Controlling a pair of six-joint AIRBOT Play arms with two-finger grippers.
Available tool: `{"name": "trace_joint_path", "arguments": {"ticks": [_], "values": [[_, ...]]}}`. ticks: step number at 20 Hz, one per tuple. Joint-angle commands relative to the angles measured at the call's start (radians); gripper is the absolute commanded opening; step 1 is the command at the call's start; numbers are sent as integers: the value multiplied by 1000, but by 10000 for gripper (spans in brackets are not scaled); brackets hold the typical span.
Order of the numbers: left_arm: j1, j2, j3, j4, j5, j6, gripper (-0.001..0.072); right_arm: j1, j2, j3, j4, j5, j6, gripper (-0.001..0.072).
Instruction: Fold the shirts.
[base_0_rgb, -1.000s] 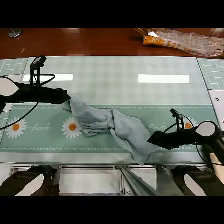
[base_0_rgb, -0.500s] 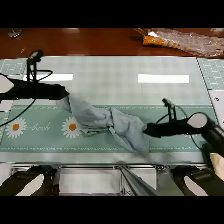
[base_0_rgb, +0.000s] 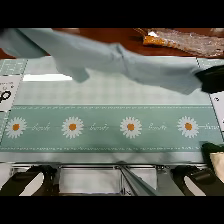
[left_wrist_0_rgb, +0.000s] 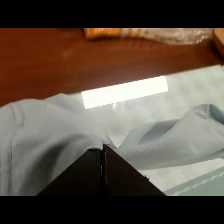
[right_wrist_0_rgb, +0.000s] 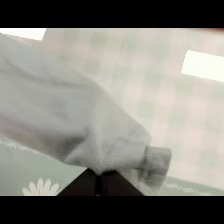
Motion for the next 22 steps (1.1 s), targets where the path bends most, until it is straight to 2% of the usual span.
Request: {"name": "trace_joint_path", "arguments": {"ticks": [1, 3, 6, 7, 10, 14, 15, 17, 20, 22], "values": [[8, 49, 229, -24, -163, -37, 18, 1, 11, 197, -18, 126, 25, 13], [8, 84, 270, -21, -305, -90, 18, 1, 12, 255, 23, 264, 31, 13], [8, 127, 270, 24, -576, -192, 18, 1, 12, 317, 40, 548, 66, 14], [8, 130, 267, 43, -637, -210, 18, 1, 22, 316, 36, 566, 74, 14], [8, 145, 199, 50, -633, -248, 18, 1, 5, 288, 38, 568, 80, 13], [8, 144, -124, 50, -633, -212, 18, 1, -48, -47, 61, 560, -9, 13], [8, 142, -238, 51, -632, -170, 18, 0, -63, -167, 59, 520, -45, 13], [8, 125, -504, 51, -585, -100, 19, 1, -99, -374, 59, 346, -69, 12], [8, 62, -805, 50, -346, -45, 19, 1, -203, -539, 61, 66, -96, 12], [8, -8, -881, 49, -169, -42, 19, 1, -293, -534, 60, -72, -113, 13]]}}
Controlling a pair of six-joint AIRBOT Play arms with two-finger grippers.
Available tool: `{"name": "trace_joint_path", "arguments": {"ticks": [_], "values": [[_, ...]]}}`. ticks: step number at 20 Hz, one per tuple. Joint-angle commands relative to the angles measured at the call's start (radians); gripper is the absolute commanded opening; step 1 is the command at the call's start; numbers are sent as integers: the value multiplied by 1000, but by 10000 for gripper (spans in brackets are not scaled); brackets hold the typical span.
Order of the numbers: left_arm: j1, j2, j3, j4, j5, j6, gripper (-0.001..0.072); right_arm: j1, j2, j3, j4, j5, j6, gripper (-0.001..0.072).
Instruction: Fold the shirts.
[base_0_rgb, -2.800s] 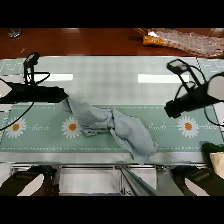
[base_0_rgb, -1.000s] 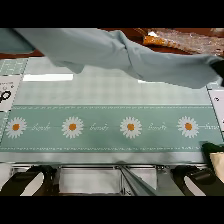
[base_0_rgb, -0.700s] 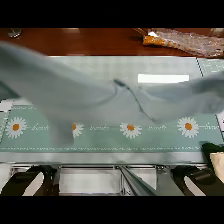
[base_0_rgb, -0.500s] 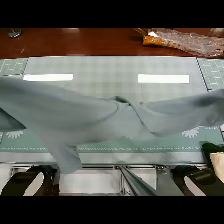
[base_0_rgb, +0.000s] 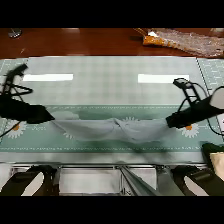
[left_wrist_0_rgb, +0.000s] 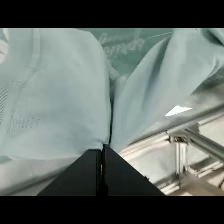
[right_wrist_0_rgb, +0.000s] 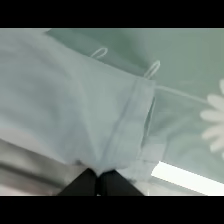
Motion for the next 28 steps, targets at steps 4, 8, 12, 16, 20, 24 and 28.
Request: {"name": "trace_joint_path", "arguments": {"ticks": [4, 8, 12, 16, 20, 24, 28], "values": [[1, -200, -161, -53, 500, 43, 19, 1, -246, -29, 5, -452, -27, 13], [1, -308, -160, -79, 727, 43, 20, 0, -358, -26, 2, -562, -9, 14], [1, -416, -160, -145, 798, 43, 20, 1, -435, -26, 3, -599, 61, 15], [-18, -490, -160, -169, 696, 97, 101, 0, -425, -16, 1, -549, 64, 279], [86, -487, -52, -32, 427, 96, 575, 0, -338, 123, -140, -275, -34, 517], [286, -408, 71, 56, 147, 91, 586, -70, -171, 171, -359, -153, -40, 529], [371, -272, -75, 42, 164, 86, 587, -323, -81, 92, -119, -137, -63, 528]]}}
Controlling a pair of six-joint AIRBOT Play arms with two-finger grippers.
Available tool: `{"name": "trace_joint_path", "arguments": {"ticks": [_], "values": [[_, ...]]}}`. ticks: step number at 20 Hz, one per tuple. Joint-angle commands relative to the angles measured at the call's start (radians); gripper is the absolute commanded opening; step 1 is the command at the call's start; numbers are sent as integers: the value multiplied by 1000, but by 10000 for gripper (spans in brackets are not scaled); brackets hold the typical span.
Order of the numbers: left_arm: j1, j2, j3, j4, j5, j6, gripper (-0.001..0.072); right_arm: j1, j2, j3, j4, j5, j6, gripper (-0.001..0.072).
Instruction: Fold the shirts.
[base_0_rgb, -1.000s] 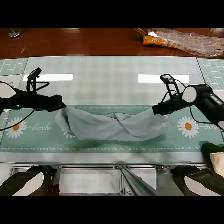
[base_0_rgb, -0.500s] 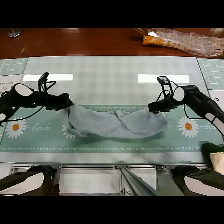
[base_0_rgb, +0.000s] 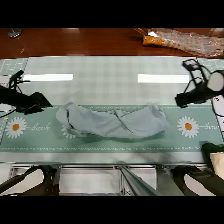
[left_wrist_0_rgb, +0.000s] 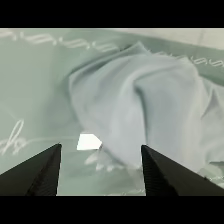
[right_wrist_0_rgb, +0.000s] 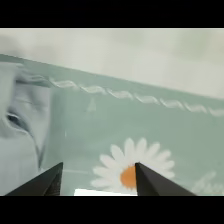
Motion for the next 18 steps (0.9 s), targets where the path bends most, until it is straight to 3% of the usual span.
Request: {"name": "trace_joint_path", "arguments": {"ticks": [1, 4, 7, 9, 15, 16, 18], "values": [[62, 88, -106, 9, -63, 5, 586, -196, 77, -71, 198, 31, -42, 528], [35, 89, -232, -96, -66, 50, 579, -283, 82, -166, 347, 2, -87, 529], [6, 89, -298, -126, -16, 58, 576, -286, 82, -219, 354, -6, -104, 528], [-14, 89, -326, -129, -12, 67, 442, -286, 82, -224, 352, -17, -110, 528], [-79, 80, -439, -147, 152, 96, 419, -286, 82, -224, 353, -51, -108, 528], [-86, 69, -449, -148, 175, 103, 360, -286, 82, -224, 353, -51, -108, 528], [-99, 40, -453, -150, 212, 114, 353, -286, 82, -224, 353, -50, -107, 528]]}}
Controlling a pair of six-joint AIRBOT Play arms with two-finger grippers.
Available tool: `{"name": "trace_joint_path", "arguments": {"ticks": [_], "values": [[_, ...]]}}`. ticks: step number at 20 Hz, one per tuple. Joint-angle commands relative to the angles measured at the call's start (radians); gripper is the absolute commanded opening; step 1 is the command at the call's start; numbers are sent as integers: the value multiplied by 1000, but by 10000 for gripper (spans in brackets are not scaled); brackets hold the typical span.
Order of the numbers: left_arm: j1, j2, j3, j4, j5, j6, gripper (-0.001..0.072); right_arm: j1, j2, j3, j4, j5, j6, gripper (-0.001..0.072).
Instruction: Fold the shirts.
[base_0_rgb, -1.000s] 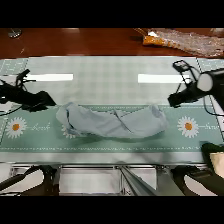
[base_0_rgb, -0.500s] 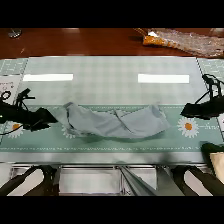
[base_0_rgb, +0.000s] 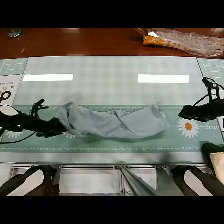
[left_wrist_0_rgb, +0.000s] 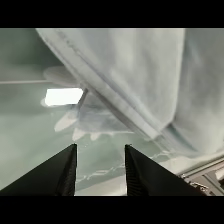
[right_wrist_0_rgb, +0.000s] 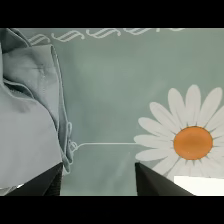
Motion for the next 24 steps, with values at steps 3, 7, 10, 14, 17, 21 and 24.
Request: {"name": "trace_joint_path", "arguments": {"ticks": [3, 7, 10, 14, 17, 21, 24], "values": [[-40, -81, -26, -66, 153, 53, 353, -1, 1, -2, 4, -3, 11, 528], [-107, -171, -26, -160, 266, 82, 140, -1, 1, -2, 5, 1, 26, 526], [-151, -194, -26, -203, 223, 143, 18, -1, 1, -2, 2, 20, 27, 526], [-150, -185, -25, -204, 128, 163, 18, -2, 1, -2, -5, 32, -6, 496], [-150, -166, -25, -204, 90, 163, 18, -2, 1, -19, 13, 51, -19, 529], [-150, -117, -25, -204, 66, 162, 19, -3, 0, -149, 186, 7, -42, 541], [-150, -106, -25, -205, 57, 144, 19, 0, 1, -239, 311, -42, -54, 522]]}}
